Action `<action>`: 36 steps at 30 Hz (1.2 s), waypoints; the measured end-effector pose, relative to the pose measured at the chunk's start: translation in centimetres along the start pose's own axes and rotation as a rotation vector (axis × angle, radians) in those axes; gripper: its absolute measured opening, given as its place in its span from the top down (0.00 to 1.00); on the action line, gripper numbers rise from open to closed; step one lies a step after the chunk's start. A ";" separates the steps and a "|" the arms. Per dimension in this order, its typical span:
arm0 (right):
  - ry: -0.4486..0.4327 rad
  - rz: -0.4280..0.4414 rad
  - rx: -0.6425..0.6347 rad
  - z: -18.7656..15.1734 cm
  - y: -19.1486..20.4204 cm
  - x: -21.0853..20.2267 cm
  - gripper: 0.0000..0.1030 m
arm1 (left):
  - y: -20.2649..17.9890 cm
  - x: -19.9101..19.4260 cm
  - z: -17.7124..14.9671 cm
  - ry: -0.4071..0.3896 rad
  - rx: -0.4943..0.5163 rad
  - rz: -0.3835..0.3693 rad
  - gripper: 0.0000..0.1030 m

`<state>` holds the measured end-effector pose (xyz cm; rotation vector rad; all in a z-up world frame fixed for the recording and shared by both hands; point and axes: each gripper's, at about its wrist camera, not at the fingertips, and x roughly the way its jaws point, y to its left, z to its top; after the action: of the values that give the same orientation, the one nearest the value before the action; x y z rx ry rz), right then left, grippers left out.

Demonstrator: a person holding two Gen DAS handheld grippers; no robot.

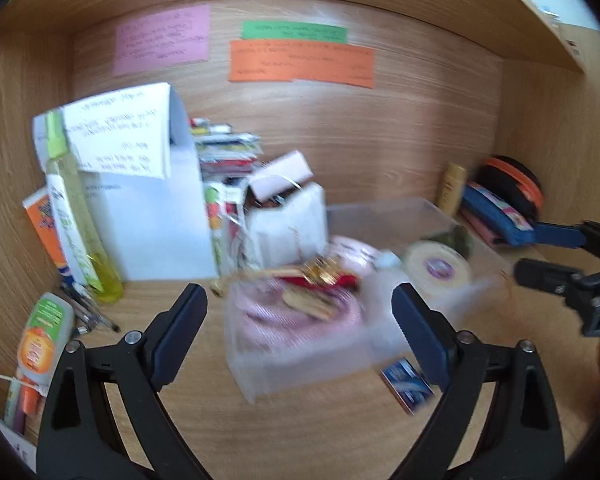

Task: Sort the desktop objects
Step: 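Move both tools back from the box toward the desk, then grasp the black hair clip with the right tool while the left tool grasps the blue Max packet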

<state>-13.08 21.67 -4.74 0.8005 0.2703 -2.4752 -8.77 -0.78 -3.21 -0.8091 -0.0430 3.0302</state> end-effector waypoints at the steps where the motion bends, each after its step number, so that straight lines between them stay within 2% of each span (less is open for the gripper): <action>1: 0.001 -0.003 -0.017 -0.6 0.4 -0.1 0.22 | -0.1 -0.3 -0.3 0.012 0.009 -0.018 0.08; 5: 0.020 0.014 -0.083 -2.2 2.1 0.3 0.22 | -0.7 -1.5 -1.7 0.048 0.065 -0.018 0.08; 11: 0.117 0.045 -0.176 -4.3 4.8 3.5 0.25 | -1.2 -1.7 -4.0 0.113 0.126 -0.010 0.08; 13: 0.157 0.059 -0.177 -4.7 5.2 4.7 0.33 | -1.4 -1.4 -4.5 0.130 0.137 -0.014 0.08; 15: 0.201 0.085 -0.171 -4.9 5.2 5.7 0.49 | -1.8 -1.0 -4.8 0.139 0.153 -0.012 0.08; 18: 0.250 0.105 -0.158 -5.2 5.1 7.0 0.56 | -2.1 -0.3 -4.9 0.152 0.159 -0.029 0.08; 19: 0.246 0.108 -0.153 -5.1 5.0 7.0 0.56 | -2.3 0.0 -4.9 0.159 0.159 -0.035 0.08; 22: 0.249 0.120 -0.137 -5.0 4.6 7.4 0.66 | -2.7 0.9 -4.7 0.192 0.154 -0.065 0.08; 26: 0.278 0.132 -0.120 -5.1 4.4 8.0 0.70 | -3.1 1.8 -4.8 0.242 0.148 -0.104 0.08; 30: 0.269 0.129 -0.141 -5.2 4.6 7.8 0.82 | -3.5 2.5 -5.0 0.281 0.149 -0.100 0.08; 36: 0.243 0.120 -0.147 -5.3 4.2 7.3 0.82 | -4.5 3.1 -5.2 0.306 0.167 -0.097 0.08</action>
<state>-13.28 16.81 -13.43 1.0238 0.4715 -2.2179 -8.89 3.88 -9.11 -1.2006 0.1635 2.7401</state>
